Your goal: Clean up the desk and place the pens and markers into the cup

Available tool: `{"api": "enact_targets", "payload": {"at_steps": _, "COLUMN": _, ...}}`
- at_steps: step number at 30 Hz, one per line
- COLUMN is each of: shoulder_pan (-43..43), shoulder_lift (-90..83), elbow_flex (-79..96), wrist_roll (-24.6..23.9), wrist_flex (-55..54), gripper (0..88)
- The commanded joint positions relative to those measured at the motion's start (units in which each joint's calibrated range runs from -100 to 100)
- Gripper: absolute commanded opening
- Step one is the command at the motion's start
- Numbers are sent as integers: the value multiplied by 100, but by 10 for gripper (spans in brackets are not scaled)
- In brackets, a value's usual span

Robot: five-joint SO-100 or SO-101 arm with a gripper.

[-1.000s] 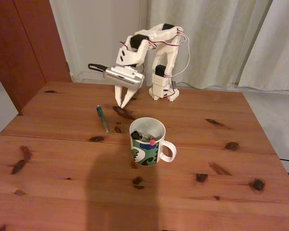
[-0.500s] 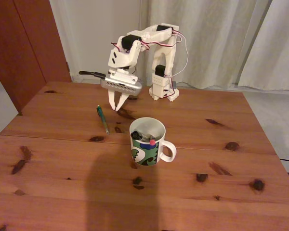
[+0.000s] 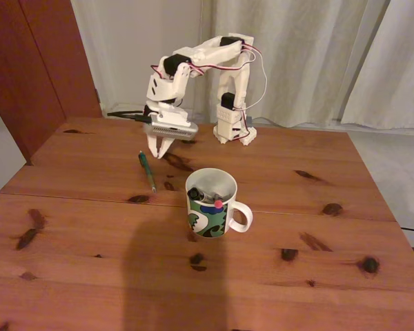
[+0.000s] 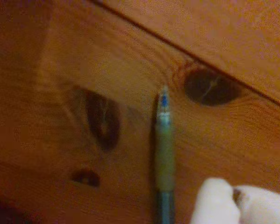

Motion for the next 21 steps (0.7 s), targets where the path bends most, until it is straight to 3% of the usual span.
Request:
{"api": "enact_targets", "payload": {"at_steps": 1, "shoulder_pan": 79, "shoulder_lift": 103, "elbow_flex": -365, "wrist_roll": 60, "wrist_flex": -43, "gripper": 8}}
{"api": "enact_targets", "payload": {"at_steps": 13, "shoulder_pan": 305, "shoulder_lift": 765, "elbow_flex": -365, "wrist_roll": 23, "wrist_flex": -60, "gripper": 11}}
{"api": "enact_targets", "payload": {"at_steps": 21, "shoulder_pan": 385, "shoulder_lift": 1088, "elbow_flex": -284, "wrist_roll": 23, "wrist_flex": -800, "gripper": 8}}
